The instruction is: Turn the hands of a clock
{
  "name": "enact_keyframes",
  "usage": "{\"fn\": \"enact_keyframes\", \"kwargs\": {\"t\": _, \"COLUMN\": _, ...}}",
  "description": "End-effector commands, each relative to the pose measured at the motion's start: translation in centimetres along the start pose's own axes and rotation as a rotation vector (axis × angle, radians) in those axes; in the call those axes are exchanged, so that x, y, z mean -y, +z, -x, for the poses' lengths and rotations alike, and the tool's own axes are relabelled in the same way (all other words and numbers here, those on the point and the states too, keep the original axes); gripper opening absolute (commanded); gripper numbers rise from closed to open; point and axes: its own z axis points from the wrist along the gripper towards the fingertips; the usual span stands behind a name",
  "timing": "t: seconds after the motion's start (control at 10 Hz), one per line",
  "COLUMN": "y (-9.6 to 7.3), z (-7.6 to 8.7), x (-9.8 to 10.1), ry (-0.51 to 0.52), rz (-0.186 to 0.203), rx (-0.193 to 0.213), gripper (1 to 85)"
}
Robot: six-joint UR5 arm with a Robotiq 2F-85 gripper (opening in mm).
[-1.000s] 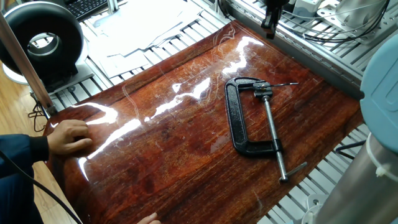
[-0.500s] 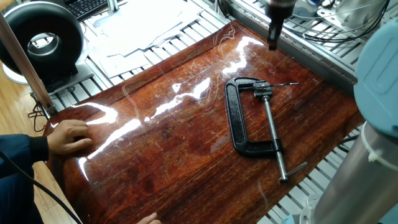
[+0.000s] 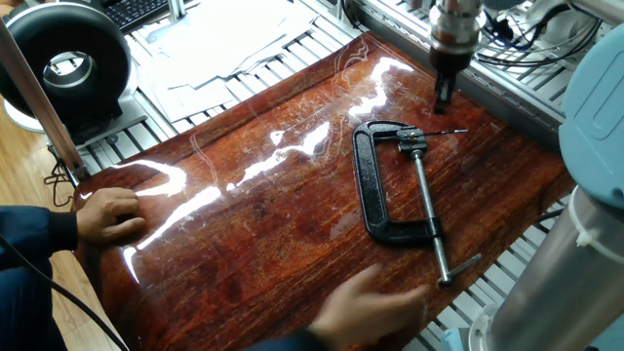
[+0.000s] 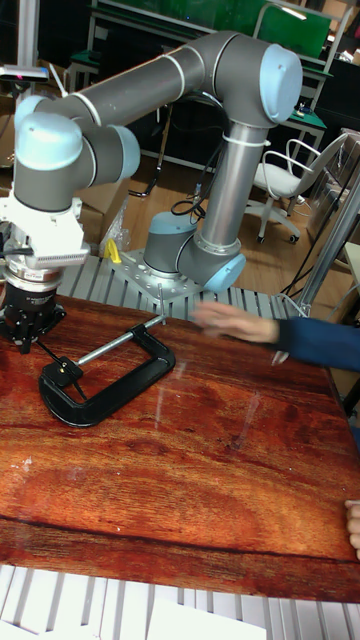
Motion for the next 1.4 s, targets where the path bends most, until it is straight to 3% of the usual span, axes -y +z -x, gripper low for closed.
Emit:
{"fn": "enact_keyframes", "kwargs": {"t": 0.0, "y": 1.3, "z": -1.3, "x": -0.3, "ry": -0.070, "rz": 0.007, "rx": -0.007, "gripper": 1.0}}
{"fn": "enact_keyframes", "kwargs": {"t": 0.6, "y": 0.9, "z": -2.3, "x": -0.5, "ry": -0.078, "rz": 0.018, "rx": -0.045, "gripper": 1.0}}
{"fn": "enact_keyframes", "kwargs": {"t": 0.8, "y": 0.7, "z": -4.0, "x": -2.0, "ry": -0.054, "rz": 0.075, "rx": -0.109, "gripper": 1.0}}
{"fn": "enact_keyframes", "kwargs": {"t": 0.9, "y": 0.7, "z": -4.3, "x": -2.3, "ry": -0.030, "rz": 0.086, "rx": -0.122, "gripper": 1.0}}
{"fn": "enact_keyframes", "kwargs": {"t": 1.3, "y": 0.8, "z": -4.0, "x": -1.3, "ry": 0.002, "rz": 0.045, "rx": -0.111, "gripper": 1.0}}
